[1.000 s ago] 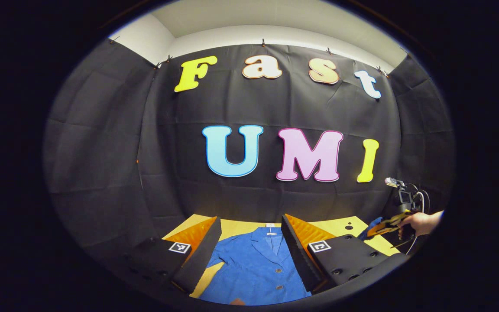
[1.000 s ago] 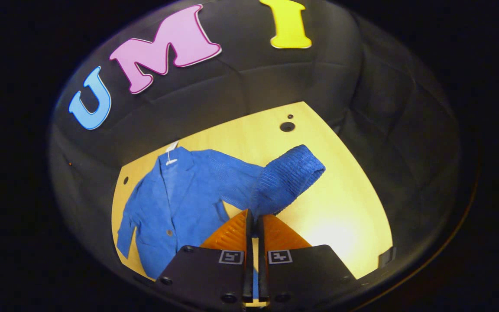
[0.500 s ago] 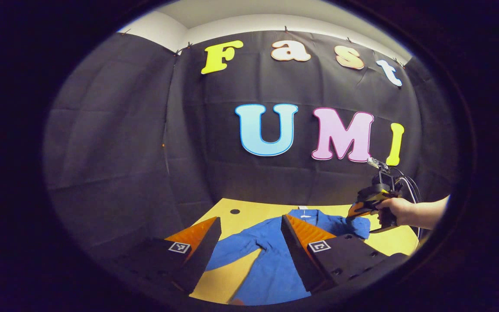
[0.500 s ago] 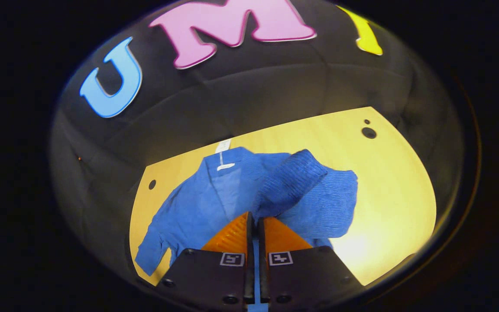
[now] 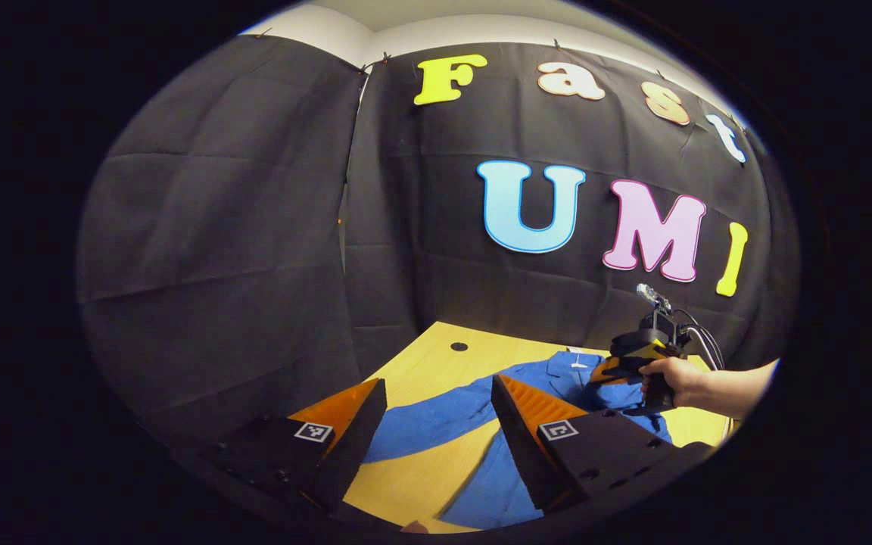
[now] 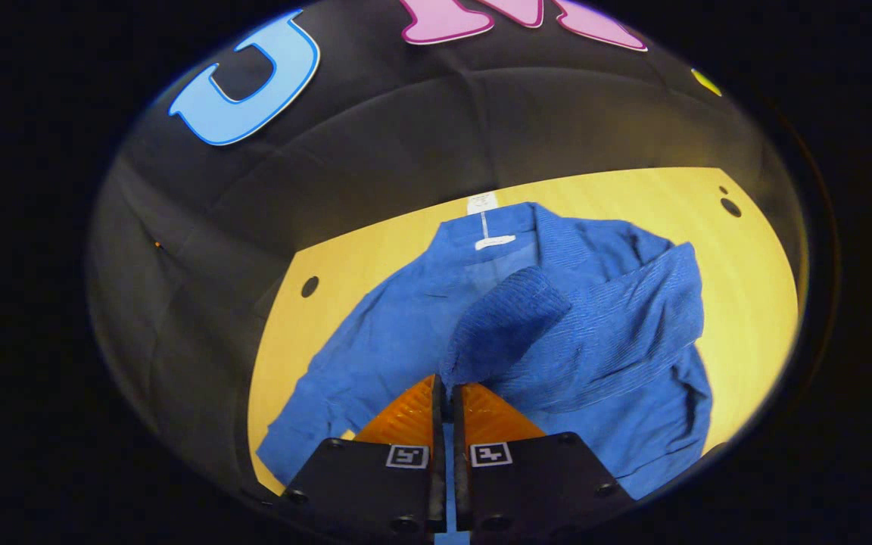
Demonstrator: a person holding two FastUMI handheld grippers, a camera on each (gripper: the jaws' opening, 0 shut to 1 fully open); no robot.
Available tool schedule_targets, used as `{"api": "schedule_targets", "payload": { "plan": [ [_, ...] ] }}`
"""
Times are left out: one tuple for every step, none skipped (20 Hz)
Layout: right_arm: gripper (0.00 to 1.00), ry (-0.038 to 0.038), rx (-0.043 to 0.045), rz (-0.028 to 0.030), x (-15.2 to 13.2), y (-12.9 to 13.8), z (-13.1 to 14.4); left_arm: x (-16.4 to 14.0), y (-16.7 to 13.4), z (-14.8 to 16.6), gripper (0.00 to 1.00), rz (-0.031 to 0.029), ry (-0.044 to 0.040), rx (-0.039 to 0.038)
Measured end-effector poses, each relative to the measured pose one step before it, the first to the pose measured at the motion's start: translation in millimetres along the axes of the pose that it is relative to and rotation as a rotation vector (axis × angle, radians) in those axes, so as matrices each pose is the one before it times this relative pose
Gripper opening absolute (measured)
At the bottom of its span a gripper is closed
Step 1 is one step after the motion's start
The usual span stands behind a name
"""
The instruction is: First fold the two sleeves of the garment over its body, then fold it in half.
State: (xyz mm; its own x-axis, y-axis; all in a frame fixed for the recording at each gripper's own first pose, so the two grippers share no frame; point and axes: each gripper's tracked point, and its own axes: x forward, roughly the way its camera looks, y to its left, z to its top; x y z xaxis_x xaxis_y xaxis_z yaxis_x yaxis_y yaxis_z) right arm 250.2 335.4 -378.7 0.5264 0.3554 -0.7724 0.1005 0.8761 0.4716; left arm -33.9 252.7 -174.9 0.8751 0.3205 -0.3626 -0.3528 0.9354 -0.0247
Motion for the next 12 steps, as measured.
{"api": "schedule_targets", "payload": {
  "plan": [
    [0.06, 0.00689, 0.01486, 0.0123, 4.55, 6.98, -3.02, 1.96, 2.46, -0.81, 0.81, 0.00458, 0.00465, 0.00543],
    [0.06, 0.01529, 0.01664, 0.00338, 7.75, 2.48, -4.3, 0.53, 2.38, -2.03, 0.82, 0.003, 0.00616, 0.0034],
    [0.06, 0.01463, 0.00799, -0.00502, 7.48, -0.61, -5.84, 0.33, 0.96, 0.15, 0.82, 0.00045, 0.00375, 0.00141],
    [0.06, 0.01259, 0.00598, -0.0025, 6.1, -0.79, -3.55, 0.54, -0.1, -1.4, 0.81, -0.00045, 0.00259, 0.00056],
    [0.06, 0.007, 0.00394, 0.00627, 4.69, 1.16, -4.22, 0.18, 0.13, -1.09, 0.81, 0.00014, 0.00282, 0.001],
    [0.05, 0.00064, 0.00339, 0.01481, 4.6, 4.14, -2.37, 0.75, 0.37, -2.2, 0.81, 0.001, 0.0035, 0.0004],
    [0.06, -0.00484, 0.0093, 0.01708, 2.61, 4.81, -1.55, 1.22, -0.81, -0.36, 0.81, -0.00072, 0.00333, -0.00034],
    [0.06, 0.00015, 0.01464, 0.01861, 3.18, 6.13, -1.13, 0.63, -0.19, -2.89, 0.81, -0.00117, 0.00641, -0.0009],
    [0.06, 0.00523, 0.01104, 0.01636, 1.53, 6.29, -2.22, 1.05, 0.44, -1.98, 0.81, -0.00036, 0.0066, 0.00019],
    [0.06, -0.00036, 0.00668, 0.01284, 2.17, 4.16, -1.87, 0.59, -1.4, -2.68, 0.81, 0.00035, 0.00421, -0.0004],
    [0.05, -0.00198, 0.00875, 0.01331, 1.65, 2.82, -0.3, 0.47, -0.79, 0.15, 0.81, -0.00143, 0.00106, -0.00136],
    [0.06, -0.00361, 0.00799, 0.01284, 2.7, 3.94, -0.24, 0.24, -1.81, -1.41, 0.81, -0.00146, 0.00108, -0.001]
  ]
}}
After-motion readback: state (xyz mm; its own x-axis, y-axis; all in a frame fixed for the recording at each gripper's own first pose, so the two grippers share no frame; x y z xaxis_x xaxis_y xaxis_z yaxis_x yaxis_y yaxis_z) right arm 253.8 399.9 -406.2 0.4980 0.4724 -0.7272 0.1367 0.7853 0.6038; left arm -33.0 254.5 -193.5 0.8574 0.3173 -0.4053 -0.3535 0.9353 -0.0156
